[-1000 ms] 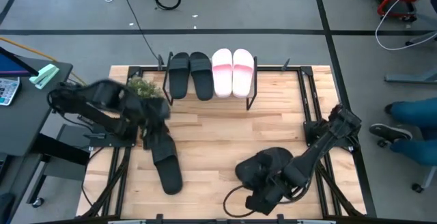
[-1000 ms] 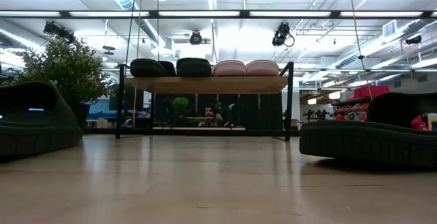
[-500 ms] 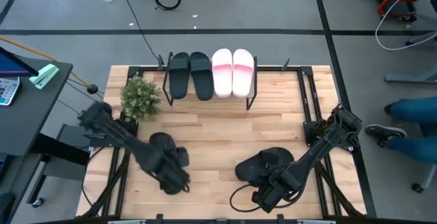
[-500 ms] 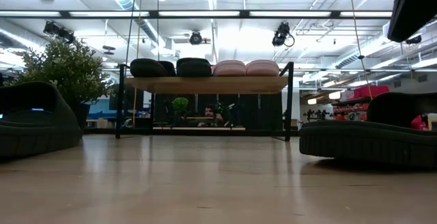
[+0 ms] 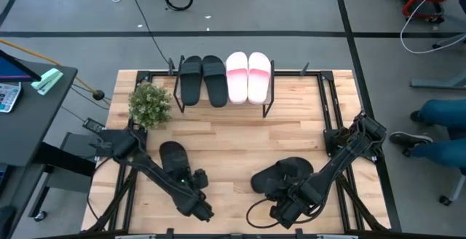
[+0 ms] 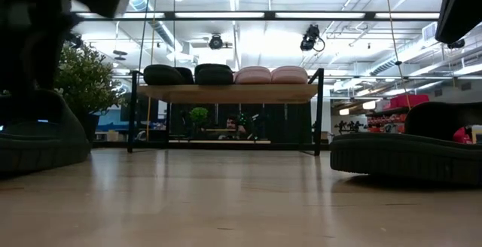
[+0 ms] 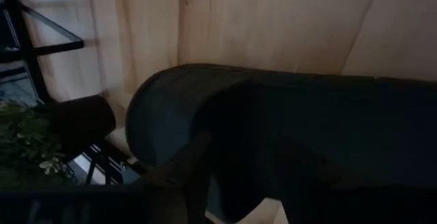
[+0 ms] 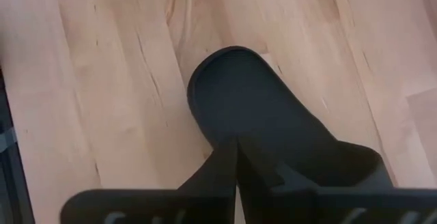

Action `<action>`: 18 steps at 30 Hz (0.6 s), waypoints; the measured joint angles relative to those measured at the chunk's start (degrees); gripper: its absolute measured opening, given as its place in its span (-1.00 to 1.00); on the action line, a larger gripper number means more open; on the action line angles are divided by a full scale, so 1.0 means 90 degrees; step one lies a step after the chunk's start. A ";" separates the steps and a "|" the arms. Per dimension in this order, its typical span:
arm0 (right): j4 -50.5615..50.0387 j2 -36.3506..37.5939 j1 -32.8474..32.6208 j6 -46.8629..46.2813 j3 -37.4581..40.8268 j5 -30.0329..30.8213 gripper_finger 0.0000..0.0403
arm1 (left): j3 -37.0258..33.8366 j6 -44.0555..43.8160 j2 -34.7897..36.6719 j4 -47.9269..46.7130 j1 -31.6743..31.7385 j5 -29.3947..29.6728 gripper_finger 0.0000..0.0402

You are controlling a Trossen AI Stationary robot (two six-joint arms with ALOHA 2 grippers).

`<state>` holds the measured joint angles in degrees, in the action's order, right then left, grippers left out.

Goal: Pick and place slides into the shelf
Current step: Adjust the left black slide on the table

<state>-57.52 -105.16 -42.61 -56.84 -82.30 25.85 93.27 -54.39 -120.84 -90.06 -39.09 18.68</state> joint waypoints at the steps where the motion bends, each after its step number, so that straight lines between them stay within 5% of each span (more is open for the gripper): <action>1: 0.0014 0.0000 0.0002 0.0000 0.0000 -0.0001 -0.95 | -0.0008 -0.0050 -0.0049 0.0022 0.0000 0.0043 -0.25; 11: 0.0017 0.0000 0.0007 -0.0015 0.0000 0.0003 -0.94 | -0.0090 -0.0006 -0.0073 0.0015 0.0039 0.0188 -0.36; 18: 0.0020 0.0000 0.0007 -0.0051 0.0000 0.0002 -0.95 | -0.1146 -0.0058 -0.0055 0.0023 -0.0109 -0.0342 -0.34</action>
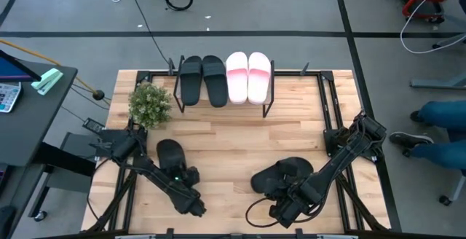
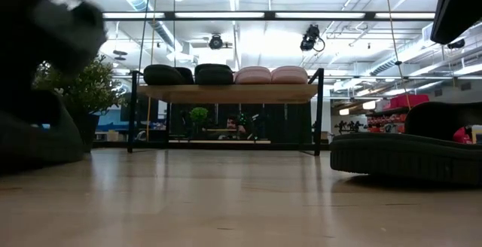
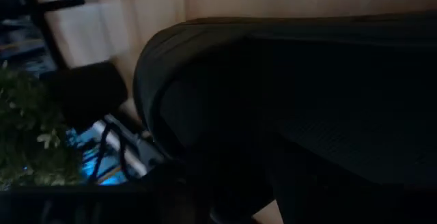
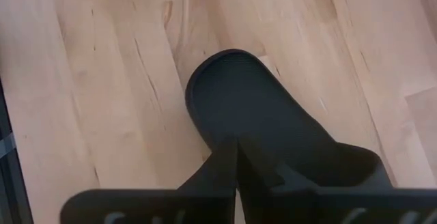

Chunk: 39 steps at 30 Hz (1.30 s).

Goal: Pick and place slides into the shelf
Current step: Adjust the left black slide on the table, then put the right black slide under the shelf

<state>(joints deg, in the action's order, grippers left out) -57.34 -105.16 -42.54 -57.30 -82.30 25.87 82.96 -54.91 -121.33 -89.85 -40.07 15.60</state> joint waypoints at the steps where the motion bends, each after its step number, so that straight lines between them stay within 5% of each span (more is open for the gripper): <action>1: 0.0000 0.0000 0.0000 0.0030 0.0000 0.0002 -0.94 | -0.0168 -0.0040 0.0015 -0.0007 -0.0012 0.0002 -0.34; 6: 0.0003 0.0000 0.0002 0.0034 0.0000 0.0002 -0.94 | -0.0808 -0.0333 0.0099 -0.0019 0.0093 0.0038 -0.41; 13: 0.0017 0.0000 0.0009 0.0036 0.0000 0.0002 -0.94 | -0.0497 -0.0128 0.0113 -0.0038 0.0153 0.0097 -0.95; 25: 0.0019 0.0002 0.0226 0.0039 0.0000 0.0014 -0.95 | 0.2082 0.1084 0.0118 -0.0018 0.0247 0.2042 -0.97; 39: -0.0797 0.0002 0.0079 -0.0315 0.0000 -0.0768 -0.70 | 0.2282 0.1718 0.0118 0.0070 0.0583 0.2078 -0.72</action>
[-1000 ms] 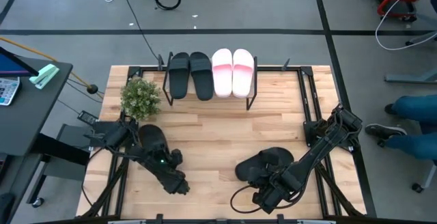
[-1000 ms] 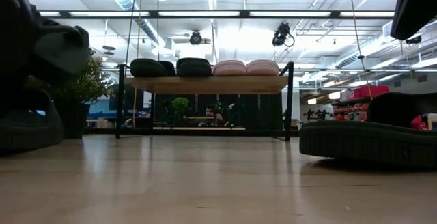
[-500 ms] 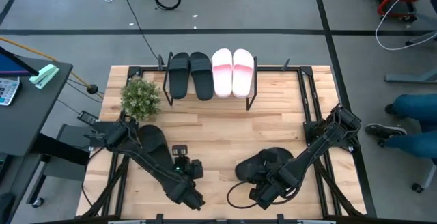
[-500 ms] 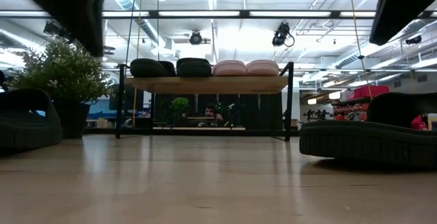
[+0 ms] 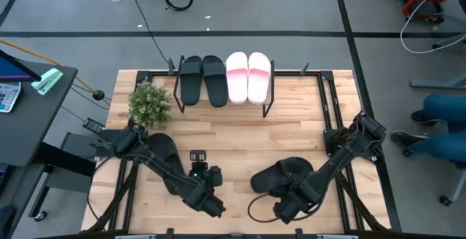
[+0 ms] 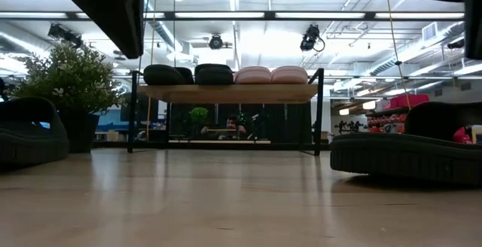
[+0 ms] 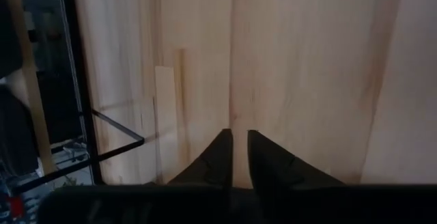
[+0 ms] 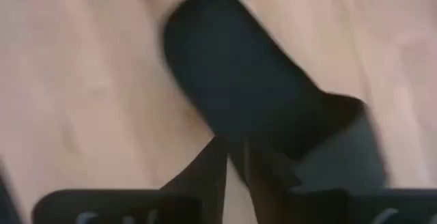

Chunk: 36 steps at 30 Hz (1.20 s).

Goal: Pick and place slides into the shelf
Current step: Put the right black slide under the shelf

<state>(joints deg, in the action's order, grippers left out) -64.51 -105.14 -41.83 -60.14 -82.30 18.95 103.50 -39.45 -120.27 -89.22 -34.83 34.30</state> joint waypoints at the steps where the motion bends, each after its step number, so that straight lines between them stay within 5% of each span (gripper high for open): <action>1: -0.0144 0.0000 0.0011 -0.0132 0.0000 0.0002 -0.66 | 0.0000 0.0008 0.0000 0.0013 0.0007 -0.0002 -0.68; 13: -0.0771 0.0004 0.0311 -0.1185 0.0235 0.0077 -0.35 | 0.0000 0.0008 0.0000 -0.0001 0.0000 -0.0007 -0.36; 36: 0.0141 0.0004 0.0511 -0.1017 0.0960 0.0033 -0.34 | 0.0000 -0.0033 0.0000 -0.0004 -0.0008 -0.0010 -0.47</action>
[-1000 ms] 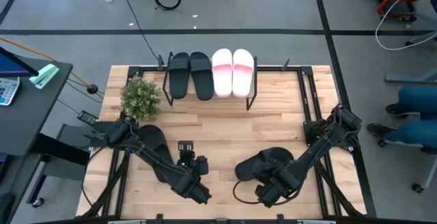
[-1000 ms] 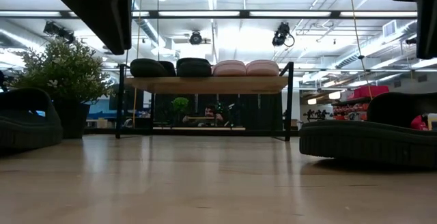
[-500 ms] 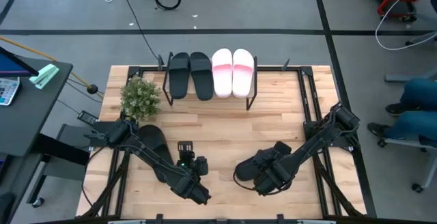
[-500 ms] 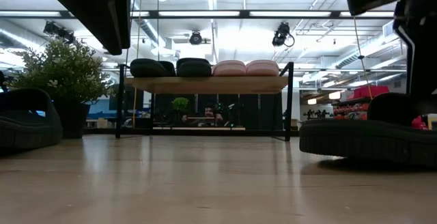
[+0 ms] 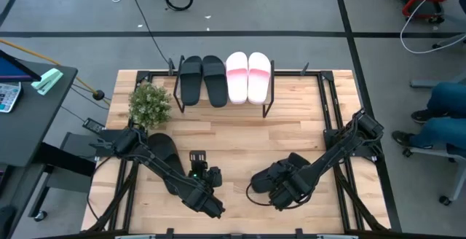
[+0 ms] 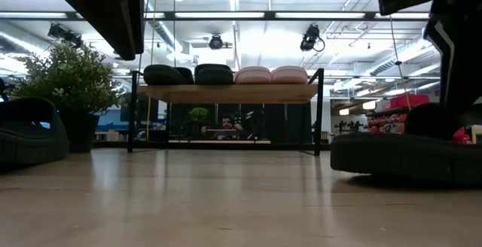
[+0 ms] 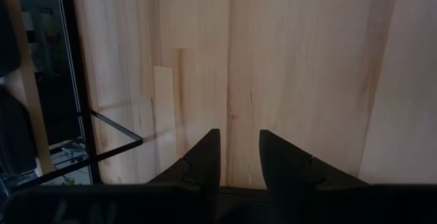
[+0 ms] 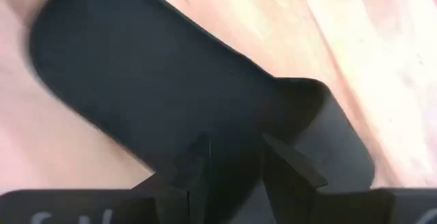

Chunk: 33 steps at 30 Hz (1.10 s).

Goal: Pick and place slides into the shelf
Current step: Put the right black slide under the shelf

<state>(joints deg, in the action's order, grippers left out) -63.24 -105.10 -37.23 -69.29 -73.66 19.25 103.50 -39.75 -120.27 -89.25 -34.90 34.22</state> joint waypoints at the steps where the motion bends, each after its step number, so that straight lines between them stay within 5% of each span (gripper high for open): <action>1: -0.0084 0.0001 0.0010 0.0022 0.0042 0.0007 -0.34 | 0.0000 0.0000 0.0000 0.0002 0.0002 0.0000 -0.47; 33: -0.0823 -0.0007 0.0032 -0.0130 0.0247 -0.0226 -0.46 | 0.0000 -0.0010 -0.0002 0.0007 0.0051 0.0002 -0.47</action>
<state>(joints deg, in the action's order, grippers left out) -70.65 -105.16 -36.95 -70.46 -71.44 17.22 103.50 -39.83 -120.29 -89.19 -34.44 34.24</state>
